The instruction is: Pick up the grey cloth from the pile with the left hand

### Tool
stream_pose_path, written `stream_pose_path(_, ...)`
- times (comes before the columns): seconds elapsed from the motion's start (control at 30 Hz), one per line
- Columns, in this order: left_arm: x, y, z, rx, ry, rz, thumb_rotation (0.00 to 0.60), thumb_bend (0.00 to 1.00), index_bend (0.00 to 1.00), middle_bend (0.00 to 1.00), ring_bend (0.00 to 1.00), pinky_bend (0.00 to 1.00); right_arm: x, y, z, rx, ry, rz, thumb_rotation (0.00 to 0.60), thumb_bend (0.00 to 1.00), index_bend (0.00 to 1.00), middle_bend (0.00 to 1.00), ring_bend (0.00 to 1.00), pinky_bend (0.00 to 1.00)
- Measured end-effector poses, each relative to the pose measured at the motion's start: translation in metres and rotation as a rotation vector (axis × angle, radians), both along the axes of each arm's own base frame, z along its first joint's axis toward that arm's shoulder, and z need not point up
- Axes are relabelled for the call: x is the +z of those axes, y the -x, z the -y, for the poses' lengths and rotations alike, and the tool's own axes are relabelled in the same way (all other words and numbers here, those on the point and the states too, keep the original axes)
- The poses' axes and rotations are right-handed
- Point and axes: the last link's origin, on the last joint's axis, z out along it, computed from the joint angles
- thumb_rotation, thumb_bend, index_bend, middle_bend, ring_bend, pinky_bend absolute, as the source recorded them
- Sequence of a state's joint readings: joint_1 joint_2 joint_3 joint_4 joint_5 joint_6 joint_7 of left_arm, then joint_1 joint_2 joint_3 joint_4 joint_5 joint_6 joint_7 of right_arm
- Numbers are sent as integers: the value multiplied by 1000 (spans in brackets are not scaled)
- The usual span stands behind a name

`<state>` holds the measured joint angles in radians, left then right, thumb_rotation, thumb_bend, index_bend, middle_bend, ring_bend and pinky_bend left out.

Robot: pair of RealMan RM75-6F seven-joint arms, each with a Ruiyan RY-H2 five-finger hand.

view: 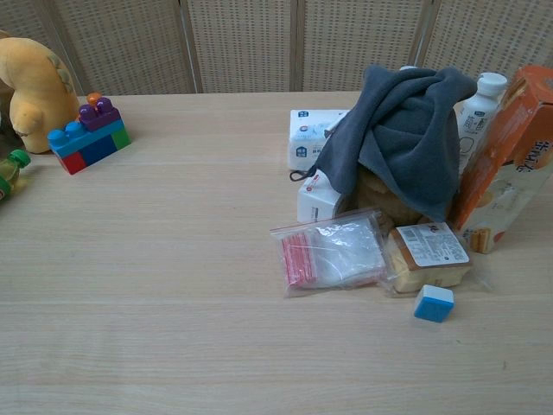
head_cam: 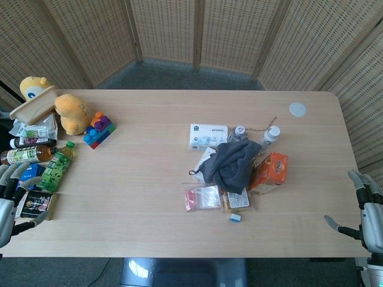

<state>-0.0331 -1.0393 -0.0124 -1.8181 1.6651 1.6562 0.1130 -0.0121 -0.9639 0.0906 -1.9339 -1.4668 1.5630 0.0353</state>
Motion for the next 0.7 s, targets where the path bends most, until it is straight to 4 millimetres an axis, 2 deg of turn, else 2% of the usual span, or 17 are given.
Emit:
stream_pose_path(0.43,-6,0,-4,-41,18,-24,600,0,304,0,0,0,1,0,-1,-3,5,2,600,0,0,0,0,0)
stream_pose_path(0.47,-8,-2,-7,-64,25,-26,600,0,290,0,0,0,1,0,0,-5,6,2,600,0,0,0,0,0)
stream_pose_path(0.6,-21,-17,-28,-198,79,-43,600,0,9,0,0,0,0,0,1,-1,-1,8,600,0,0,0,0,0)
stream_pose_path(0.7,-31,-32,-46,-268,130,-77,600,0,0,0,0,0,0,-1,1,2,-3,12,600,0,0,0,0,0)
